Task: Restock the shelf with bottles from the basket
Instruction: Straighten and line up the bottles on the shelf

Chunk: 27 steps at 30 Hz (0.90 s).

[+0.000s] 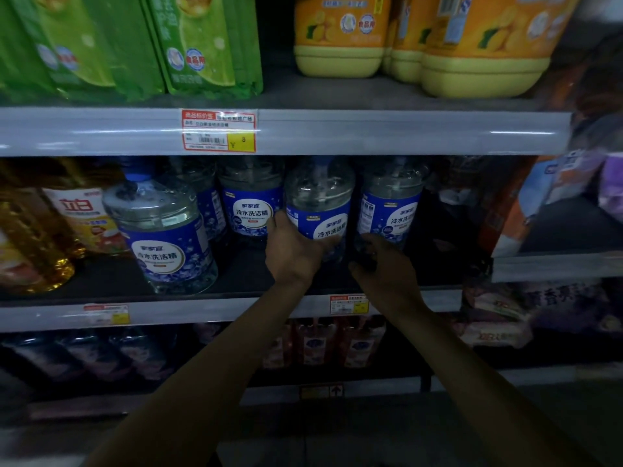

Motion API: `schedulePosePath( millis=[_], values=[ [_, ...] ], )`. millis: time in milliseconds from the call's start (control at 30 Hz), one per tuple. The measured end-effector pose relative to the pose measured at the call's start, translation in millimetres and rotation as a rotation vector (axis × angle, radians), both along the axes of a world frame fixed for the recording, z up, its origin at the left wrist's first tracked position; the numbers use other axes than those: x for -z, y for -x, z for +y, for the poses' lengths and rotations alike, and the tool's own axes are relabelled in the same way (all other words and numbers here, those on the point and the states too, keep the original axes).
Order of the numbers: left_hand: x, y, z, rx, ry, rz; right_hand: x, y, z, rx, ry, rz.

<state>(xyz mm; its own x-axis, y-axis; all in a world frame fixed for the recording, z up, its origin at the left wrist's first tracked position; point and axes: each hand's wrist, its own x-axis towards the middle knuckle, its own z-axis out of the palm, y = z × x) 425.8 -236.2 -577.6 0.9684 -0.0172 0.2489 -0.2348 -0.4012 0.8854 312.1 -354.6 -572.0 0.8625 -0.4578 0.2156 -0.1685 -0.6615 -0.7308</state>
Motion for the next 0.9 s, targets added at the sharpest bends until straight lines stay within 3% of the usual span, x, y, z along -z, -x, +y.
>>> schedulePosePath(
  millis=[233, 333, 600, 767, 900],
  values=[
    [8.8, 18.6, 38.0, 0.135, 0.053, -0.032, -17.0, 5.9, 11.2, -0.038, -0.428, -0.092],
    [9.5, 26.7, 49.9, 0.177, 0.08, -0.044, -20.6, 6.4, 13.9, -0.08, -0.524, -0.117],
    [-1.0, 42.3, 67.8, 0.348, 0.054, -0.075, -17.2, 11.3, 18.4, -0.207, -0.428, -0.125],
    [-11.0, 42.2, 84.2, 0.461, -0.058, -0.062, -16.2, 14.9, 21.6, -0.224, -0.365, -0.146],
    [-17.5, 46.6, 90.0, 0.452, -0.132, -0.16, -13.1, 18.9, 21.1, -0.203, -0.349, -0.173]
  ],
)
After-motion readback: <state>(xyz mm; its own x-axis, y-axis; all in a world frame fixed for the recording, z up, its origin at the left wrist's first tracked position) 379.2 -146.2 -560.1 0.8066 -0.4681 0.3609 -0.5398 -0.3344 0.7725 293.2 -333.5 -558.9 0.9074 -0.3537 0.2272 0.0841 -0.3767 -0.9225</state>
